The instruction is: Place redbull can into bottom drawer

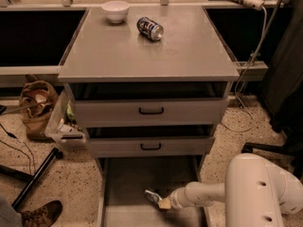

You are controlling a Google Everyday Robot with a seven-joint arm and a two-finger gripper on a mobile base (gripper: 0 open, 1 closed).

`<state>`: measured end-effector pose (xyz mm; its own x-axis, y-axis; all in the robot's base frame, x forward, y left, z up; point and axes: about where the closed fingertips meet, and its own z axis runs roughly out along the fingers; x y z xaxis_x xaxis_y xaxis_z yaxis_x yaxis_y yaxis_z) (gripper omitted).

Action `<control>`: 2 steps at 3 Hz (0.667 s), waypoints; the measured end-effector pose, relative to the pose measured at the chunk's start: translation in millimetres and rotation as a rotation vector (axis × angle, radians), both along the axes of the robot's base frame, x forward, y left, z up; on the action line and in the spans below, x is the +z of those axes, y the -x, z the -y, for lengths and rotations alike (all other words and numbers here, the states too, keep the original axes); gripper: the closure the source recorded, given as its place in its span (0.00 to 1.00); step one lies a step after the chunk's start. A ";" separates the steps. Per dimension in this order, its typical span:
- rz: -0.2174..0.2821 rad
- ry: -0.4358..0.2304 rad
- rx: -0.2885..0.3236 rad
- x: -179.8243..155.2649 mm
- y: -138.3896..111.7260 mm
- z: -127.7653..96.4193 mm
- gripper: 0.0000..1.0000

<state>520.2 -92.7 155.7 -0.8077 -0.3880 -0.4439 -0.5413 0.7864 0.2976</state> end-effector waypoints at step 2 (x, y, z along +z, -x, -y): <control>-0.021 0.002 0.000 -10.0 -0.6 0.4 0.80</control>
Offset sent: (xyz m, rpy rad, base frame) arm 0.0004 -0.0004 -0.0083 -0.0020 0.0176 -0.0003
